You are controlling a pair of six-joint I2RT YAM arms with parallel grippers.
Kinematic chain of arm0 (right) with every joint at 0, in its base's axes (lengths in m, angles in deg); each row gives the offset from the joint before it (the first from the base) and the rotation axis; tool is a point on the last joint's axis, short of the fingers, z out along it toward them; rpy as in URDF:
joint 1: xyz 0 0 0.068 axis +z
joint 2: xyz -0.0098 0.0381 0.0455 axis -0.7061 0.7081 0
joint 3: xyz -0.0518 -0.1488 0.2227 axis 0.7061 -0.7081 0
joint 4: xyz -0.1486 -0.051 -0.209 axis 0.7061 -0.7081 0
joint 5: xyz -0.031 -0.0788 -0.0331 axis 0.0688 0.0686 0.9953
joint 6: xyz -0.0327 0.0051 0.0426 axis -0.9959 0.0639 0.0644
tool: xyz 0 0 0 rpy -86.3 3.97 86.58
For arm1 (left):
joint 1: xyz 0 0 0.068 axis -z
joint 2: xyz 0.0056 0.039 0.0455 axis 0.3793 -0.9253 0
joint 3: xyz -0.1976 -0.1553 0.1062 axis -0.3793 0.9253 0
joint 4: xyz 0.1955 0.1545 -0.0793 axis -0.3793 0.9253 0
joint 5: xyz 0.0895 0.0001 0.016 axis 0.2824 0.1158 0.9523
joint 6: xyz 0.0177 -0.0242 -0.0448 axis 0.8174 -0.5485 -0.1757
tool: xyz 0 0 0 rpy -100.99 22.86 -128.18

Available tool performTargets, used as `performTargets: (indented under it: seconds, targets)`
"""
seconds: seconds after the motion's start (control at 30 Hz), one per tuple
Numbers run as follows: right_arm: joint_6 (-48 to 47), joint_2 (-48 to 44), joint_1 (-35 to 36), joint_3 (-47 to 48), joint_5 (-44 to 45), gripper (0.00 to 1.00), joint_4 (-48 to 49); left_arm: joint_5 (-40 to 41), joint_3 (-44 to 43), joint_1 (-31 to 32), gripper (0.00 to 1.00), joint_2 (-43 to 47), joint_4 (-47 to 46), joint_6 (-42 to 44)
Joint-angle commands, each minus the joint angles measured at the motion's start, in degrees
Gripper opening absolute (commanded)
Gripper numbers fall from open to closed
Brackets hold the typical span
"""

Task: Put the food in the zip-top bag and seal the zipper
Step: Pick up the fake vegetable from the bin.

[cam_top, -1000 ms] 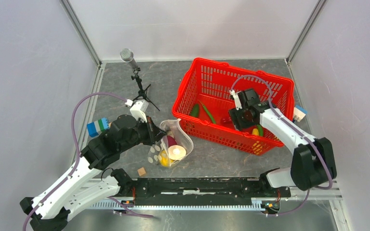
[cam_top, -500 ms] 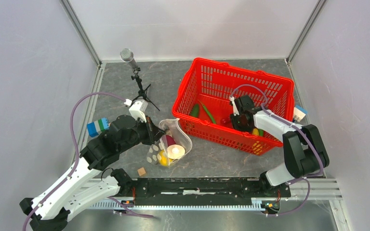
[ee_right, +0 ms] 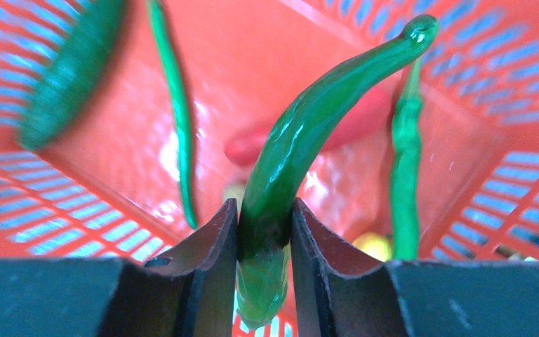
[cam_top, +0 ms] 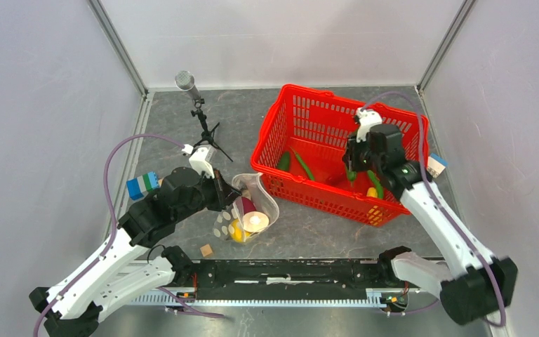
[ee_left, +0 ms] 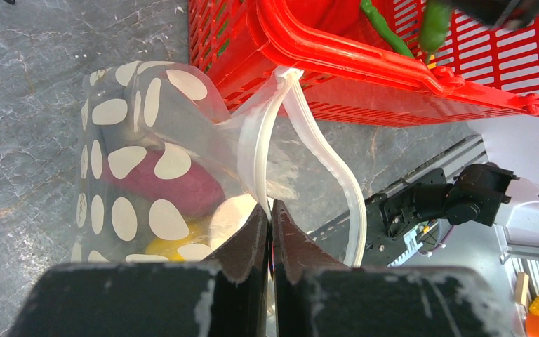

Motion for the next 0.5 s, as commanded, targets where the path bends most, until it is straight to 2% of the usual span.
performTargets:
  seconds: [0.0, 0.13, 0.33, 0.47]
  targets:
    - [-0.5, -8.8, -0.2, -2.8, -8.8, 0.19, 12.0, 0.6, 0.0, -0.1, 0.09, -0.3, -2.0, 1.8]
    - [1.3, -16.7, -0.2, -8.7, -19.2, 0.17, 25.4, 0.3, -0.1, -0.1, 0.09, -0.5, -2.0, 1.7]
    - [6.4, -18.1, -0.1, -9.5, -43.0, 0.21, 37.9, 0.1, 0.1, -0.1, 0.09, -0.8, -2.3, 1.4]
    - [10.9, -19.3, 0.5, -10.5, -49.1, 0.21, 44.3, -0.3, 0.2, -0.1, 0.09, -1.0, -2.6, 1.1]
